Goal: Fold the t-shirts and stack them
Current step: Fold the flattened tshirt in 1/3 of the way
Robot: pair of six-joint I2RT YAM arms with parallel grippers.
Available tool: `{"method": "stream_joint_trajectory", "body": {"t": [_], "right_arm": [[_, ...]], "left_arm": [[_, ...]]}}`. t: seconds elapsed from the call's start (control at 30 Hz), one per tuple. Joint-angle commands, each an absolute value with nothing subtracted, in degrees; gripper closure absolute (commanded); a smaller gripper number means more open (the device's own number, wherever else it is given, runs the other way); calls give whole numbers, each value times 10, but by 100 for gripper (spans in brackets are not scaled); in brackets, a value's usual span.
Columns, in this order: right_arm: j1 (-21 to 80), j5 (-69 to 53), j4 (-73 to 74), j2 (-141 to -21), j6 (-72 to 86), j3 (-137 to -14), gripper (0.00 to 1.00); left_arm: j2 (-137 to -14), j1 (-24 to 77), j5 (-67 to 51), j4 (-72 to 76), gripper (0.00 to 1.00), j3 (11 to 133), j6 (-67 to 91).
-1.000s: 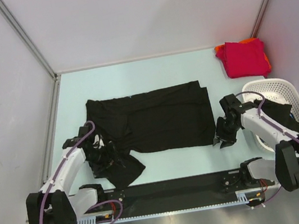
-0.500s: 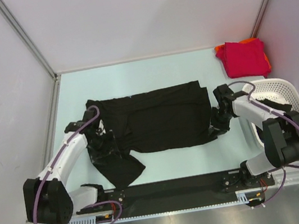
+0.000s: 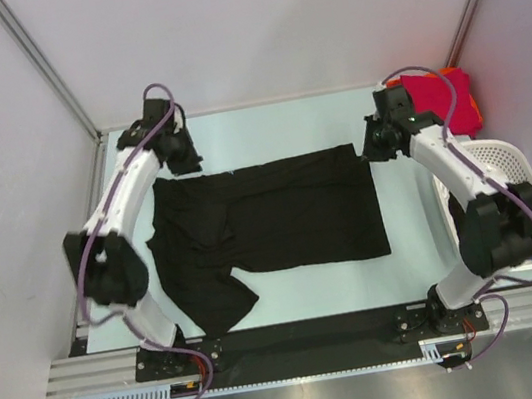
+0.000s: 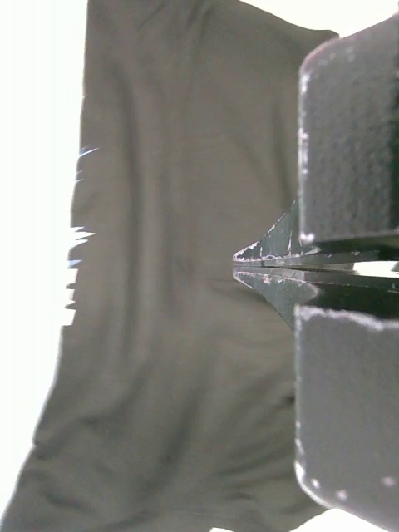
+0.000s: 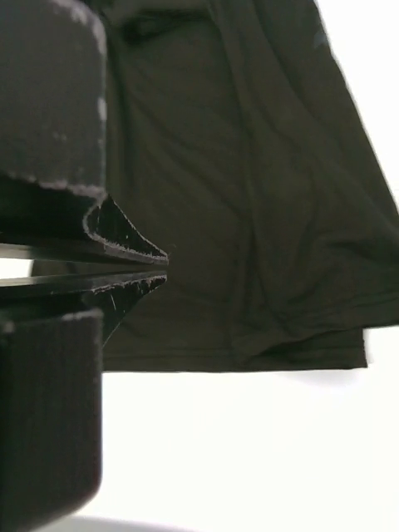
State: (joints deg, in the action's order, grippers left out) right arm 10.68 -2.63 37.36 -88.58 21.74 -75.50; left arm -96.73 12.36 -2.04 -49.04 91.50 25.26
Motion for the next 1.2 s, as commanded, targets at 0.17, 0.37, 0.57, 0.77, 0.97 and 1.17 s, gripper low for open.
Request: {"method": "stream_joint_trajectory", "body": {"t": [0.17, 0.37, 0.57, 0.77, 0.97, 1.17], "right_arm": [[100, 44, 375, -1065, 170, -851, 81], [92, 47, 373, -1118, 161, -886, 76], [84, 62, 372, -1157, 160, -915, 76], [78, 61, 379, -1204, 155, -949, 75], [64, 48, 378, -1235, 152, -973, 63], [53, 25, 384, -1267, 147, -1013, 60]], "left_arm": [[-1185, 82, -37, -540, 36, 1087, 221], [-1192, 17, -66, -529, 27, 1097, 206], [-1218, -39, -62, -535, 20, 1102, 186], [-1273, -69, -105, -535, 17, 1121, 187], [-1311, -76, -132, -536, 15, 1143, 203], [-1331, -81, -133, -540, 14, 1148, 204]]}}
